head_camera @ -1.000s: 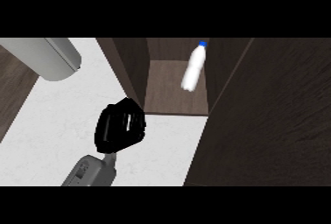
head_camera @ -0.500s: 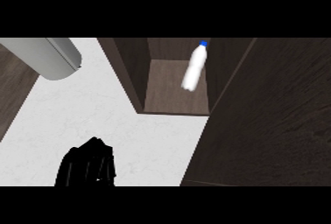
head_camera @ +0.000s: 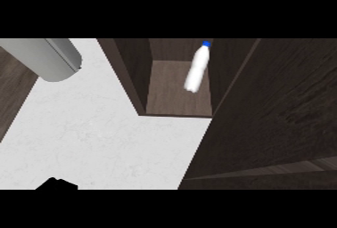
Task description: Pick up the bottled water, place it into the cabinet and close the cabinet
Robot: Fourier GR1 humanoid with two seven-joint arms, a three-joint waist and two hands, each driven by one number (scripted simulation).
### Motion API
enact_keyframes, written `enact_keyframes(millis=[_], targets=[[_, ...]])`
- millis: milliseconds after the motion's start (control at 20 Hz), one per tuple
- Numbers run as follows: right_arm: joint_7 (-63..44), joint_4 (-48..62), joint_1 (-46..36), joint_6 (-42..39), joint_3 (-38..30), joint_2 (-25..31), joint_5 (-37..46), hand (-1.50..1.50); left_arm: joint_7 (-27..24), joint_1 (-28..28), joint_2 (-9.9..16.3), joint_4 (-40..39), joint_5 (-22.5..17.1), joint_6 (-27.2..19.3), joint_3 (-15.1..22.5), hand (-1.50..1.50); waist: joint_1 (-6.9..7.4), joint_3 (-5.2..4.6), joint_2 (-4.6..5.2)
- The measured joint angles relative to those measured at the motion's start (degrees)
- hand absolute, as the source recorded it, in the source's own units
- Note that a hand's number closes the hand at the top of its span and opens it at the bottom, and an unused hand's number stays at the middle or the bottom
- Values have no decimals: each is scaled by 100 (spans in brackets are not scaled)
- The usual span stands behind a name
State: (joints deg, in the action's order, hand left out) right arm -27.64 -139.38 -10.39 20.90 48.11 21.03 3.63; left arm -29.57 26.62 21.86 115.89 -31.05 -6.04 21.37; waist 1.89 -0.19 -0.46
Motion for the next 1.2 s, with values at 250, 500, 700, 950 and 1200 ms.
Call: enact_keyframes(millis=[250, 500, 700, 950, 1200], targets=[[-871, 378, -1085, 158, -114, -1114, 299, 150, -230, 789, 395, 438, -346, 459, -430, 150, -6, 1, 5], [-1195, 1259, -2092, 228, -813, -1802, 65, 150, -462, 1440, 620, 652, -658, 923, -851, 150, 10, 7, 27], [-1125, 1974, -2645, 40, -1444, -1988, -312, 150, -596, 1685, 719, 534, -889, 1317, -1242, 150, -12, 11, 41], [-525, 3177, -3223, -210, -2089, -2070, -799, 150, -706, 1932, 741, 469, -986, 1675, -1516, 150, -11, 14, 52], [-36, 4341, -3714, -623, -2712, -2053, -1141, 150, -611, 2044, 825, 488, -1254, 1934, -1863, 150, -20, 25, 57]])
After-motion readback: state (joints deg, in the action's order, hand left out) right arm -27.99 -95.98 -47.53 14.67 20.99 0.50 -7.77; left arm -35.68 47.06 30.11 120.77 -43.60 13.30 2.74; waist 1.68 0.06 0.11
